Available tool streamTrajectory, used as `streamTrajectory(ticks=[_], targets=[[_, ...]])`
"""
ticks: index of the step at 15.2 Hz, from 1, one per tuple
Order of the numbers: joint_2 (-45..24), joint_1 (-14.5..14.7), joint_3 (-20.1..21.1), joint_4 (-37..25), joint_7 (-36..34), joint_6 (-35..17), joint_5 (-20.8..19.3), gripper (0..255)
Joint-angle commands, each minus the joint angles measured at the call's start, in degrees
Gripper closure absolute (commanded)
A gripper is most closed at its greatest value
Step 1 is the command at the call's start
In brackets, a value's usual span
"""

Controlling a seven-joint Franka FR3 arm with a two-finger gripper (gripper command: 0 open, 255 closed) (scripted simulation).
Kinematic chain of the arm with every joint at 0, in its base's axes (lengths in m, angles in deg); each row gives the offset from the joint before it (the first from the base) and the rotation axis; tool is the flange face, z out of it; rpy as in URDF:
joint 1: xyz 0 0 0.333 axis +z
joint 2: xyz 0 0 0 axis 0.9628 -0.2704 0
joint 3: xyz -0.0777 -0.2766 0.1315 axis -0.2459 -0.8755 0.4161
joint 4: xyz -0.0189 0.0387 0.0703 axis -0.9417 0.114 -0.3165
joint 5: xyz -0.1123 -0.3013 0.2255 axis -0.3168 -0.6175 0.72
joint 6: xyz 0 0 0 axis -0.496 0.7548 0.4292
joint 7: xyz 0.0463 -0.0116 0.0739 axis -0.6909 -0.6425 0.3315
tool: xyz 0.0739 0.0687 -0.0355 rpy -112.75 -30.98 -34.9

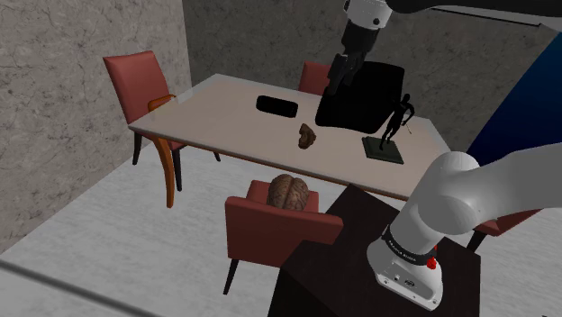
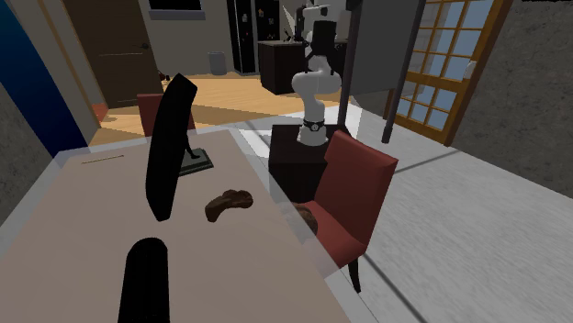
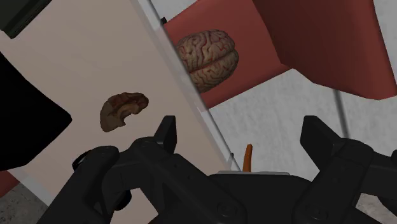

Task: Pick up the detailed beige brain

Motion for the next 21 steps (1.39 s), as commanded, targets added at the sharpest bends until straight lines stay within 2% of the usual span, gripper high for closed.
streamTrajectory(ticks=[1, 13, 17, 21], targets=[[0.0, 0.0, 0.0, 0.0, 0.0, 0.0, 0.0, 0], [-15.4, -4.1, -10.0, 3.6, 3.1, -21.0, -1.0, 0], [-22.4, -4.7, -13.5, 2.6, 4.9, -27.4, 0.4, 0], [-30.0, -4.9, -17.0, 0.6, 7.7, -33.3, 3.5, 0]])
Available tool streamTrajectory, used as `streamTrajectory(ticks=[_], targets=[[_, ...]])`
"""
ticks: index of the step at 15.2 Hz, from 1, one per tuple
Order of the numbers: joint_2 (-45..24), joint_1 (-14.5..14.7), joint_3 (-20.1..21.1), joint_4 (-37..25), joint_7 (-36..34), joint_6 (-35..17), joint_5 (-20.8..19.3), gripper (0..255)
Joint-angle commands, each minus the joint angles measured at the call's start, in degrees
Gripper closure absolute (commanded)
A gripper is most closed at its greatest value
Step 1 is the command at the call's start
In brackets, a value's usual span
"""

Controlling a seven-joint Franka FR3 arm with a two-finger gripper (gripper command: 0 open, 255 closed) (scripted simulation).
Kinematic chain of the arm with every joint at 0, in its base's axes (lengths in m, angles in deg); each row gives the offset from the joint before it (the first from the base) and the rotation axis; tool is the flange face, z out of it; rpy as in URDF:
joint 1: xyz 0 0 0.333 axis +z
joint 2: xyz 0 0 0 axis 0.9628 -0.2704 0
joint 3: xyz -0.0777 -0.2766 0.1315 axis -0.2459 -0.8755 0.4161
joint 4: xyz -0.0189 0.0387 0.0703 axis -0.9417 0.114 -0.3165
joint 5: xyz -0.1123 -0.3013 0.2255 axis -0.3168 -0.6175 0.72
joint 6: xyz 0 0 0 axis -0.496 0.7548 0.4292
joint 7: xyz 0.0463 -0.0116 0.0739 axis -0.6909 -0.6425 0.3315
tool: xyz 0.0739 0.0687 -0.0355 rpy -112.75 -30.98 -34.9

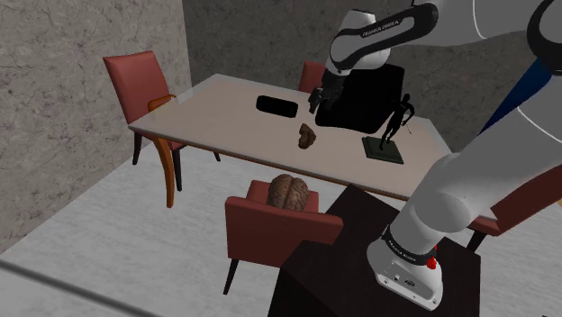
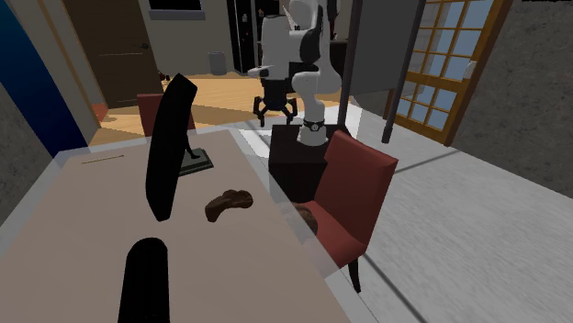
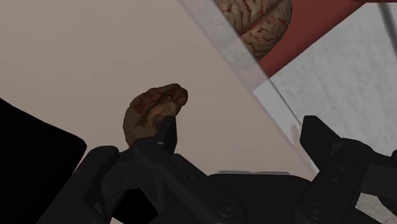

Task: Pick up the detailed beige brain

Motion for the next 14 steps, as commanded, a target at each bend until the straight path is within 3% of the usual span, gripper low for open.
streamTrajectory(ticks=[1, 8, 14], targets=[[-3.5, -0.1, -1.6, -1.0, 1.5, -2.7, 1.8, 0], [-18.7, -1.2, -5.6, -7.7, 10.0, -9.8, 13.5, 0], [-32.1, -6.0, -4.6, -16.2, 17.7, -12.3, 25.4, 0]])
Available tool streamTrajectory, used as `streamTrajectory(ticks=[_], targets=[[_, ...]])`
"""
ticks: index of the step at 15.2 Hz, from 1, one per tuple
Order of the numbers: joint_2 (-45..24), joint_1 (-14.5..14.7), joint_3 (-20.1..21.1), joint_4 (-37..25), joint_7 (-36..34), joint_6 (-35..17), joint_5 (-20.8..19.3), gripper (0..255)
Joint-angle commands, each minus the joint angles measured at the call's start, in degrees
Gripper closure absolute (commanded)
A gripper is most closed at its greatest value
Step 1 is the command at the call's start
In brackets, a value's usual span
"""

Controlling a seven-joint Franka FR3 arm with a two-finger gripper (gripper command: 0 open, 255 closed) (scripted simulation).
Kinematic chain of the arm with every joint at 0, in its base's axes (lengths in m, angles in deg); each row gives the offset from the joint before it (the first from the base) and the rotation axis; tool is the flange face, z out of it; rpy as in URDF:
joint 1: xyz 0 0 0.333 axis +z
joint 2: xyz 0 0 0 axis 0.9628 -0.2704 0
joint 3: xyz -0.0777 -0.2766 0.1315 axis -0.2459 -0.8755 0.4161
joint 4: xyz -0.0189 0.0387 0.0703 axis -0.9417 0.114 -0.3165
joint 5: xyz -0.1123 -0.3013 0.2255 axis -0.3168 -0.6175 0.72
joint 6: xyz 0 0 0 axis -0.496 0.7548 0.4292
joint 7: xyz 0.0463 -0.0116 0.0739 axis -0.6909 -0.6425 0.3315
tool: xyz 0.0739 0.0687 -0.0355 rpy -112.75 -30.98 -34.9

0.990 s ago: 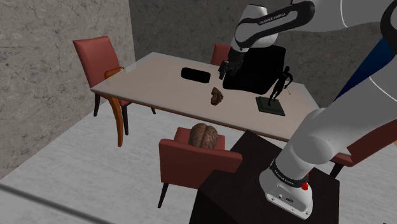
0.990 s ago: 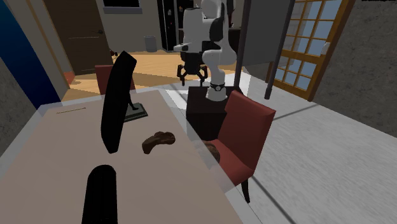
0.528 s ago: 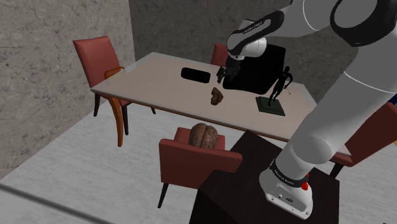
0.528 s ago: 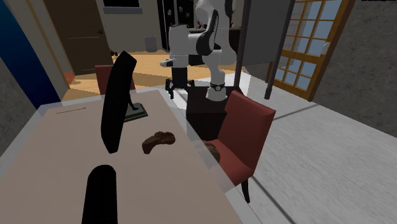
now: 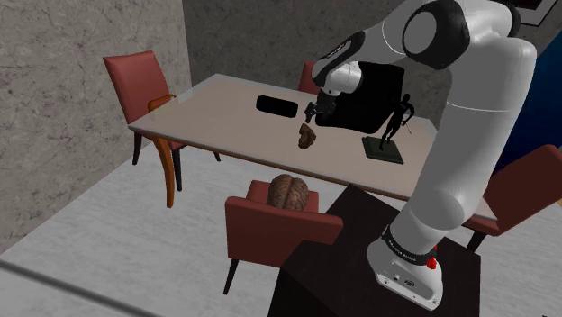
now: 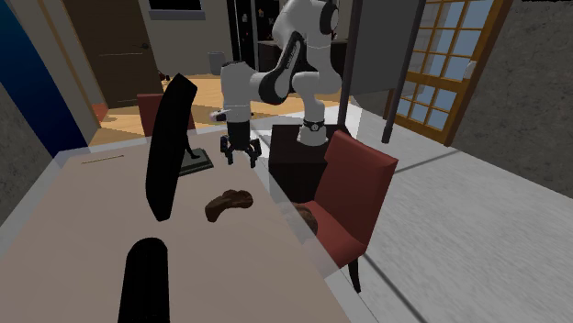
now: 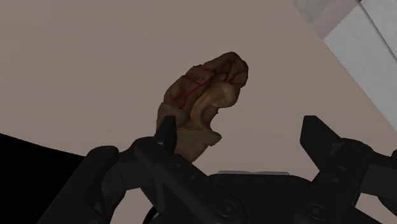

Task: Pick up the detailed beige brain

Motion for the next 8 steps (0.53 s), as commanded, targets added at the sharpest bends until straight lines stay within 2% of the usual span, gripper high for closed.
streamTrajectory(ticks=[1, 6, 8], targets=[[-4.2, -2.1, 0.7, -2.8, 2.4, -0.7, 3.7, 0], [-14.8, -7.8, 3.4, -11.9, 5.9, -0.8, 10.4, 0], [-15.9, -8.2, 4.0, -11.9, 6.5, -1.8, 11.2, 0]])
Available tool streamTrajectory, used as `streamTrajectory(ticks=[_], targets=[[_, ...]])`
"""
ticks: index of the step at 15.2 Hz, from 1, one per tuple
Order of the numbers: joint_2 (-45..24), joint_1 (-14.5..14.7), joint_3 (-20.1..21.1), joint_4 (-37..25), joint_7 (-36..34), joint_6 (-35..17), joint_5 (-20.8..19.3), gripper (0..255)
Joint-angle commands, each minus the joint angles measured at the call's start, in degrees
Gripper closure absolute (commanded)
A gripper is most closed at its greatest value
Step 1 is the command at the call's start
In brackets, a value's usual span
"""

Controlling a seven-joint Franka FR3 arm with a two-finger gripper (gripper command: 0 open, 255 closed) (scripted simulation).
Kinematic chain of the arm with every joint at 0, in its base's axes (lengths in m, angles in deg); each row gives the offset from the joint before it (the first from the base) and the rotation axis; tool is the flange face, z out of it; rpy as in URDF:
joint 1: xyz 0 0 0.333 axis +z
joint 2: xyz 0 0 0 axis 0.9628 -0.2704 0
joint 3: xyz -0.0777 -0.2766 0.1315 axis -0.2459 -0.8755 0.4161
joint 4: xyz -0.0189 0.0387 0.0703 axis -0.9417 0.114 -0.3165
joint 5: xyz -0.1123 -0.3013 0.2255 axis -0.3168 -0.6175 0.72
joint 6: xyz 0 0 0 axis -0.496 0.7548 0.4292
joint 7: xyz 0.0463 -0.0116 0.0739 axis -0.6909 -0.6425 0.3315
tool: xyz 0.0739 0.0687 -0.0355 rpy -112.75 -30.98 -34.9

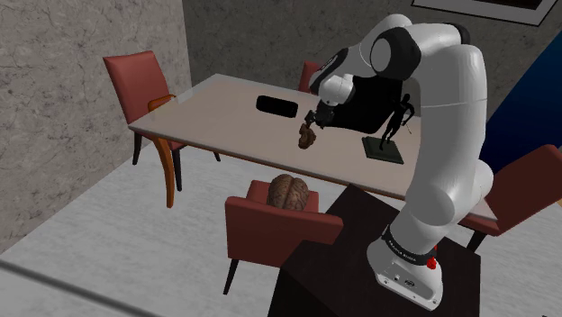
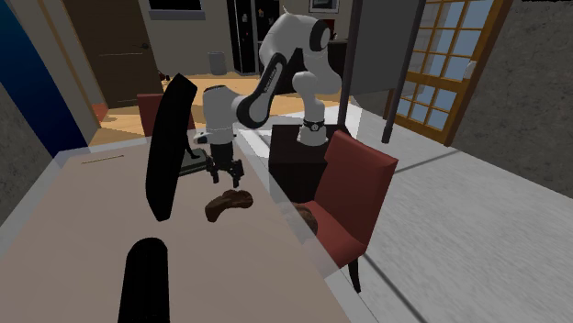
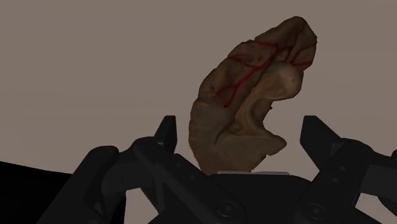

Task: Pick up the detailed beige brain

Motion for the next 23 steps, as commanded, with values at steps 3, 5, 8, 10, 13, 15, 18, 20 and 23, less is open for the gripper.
streamTrajectory(ticks=[3, 5, 8, 10, 13, 15, 18, 20, 23], targets=[[-2.5, -1.0, 1.2, -0.7, 1.3, -1.7, 1.7, 0], [-3.6, -1.4, 1.8, -0.8, 2.0, -2.6, 2.5, 0], [-3.9, -1.6, 2.0, -0.9, 2.2, -2.9, 2.7, 0], [-3.9, -1.5, 2.0, -0.8, 2.2, -2.9, 2.7, 255], [-3.9, -1.5, 2.0, -0.8, 2.2, -2.9, 2.7, 255], [-3.9, -1.5, 2.0, -0.8, 2.2, -2.9, 2.7, 255], [-4.0, -1.6, 2.0, -0.9, 2.2, -2.9, 2.7, 255], [-2.8, -1.1, 1.3, -0.7, 1.5, -2.0, 1.9, 255], [-1.1, -0.5, 0.5, -0.5, 0.5, -0.5, 0.8, 255]])
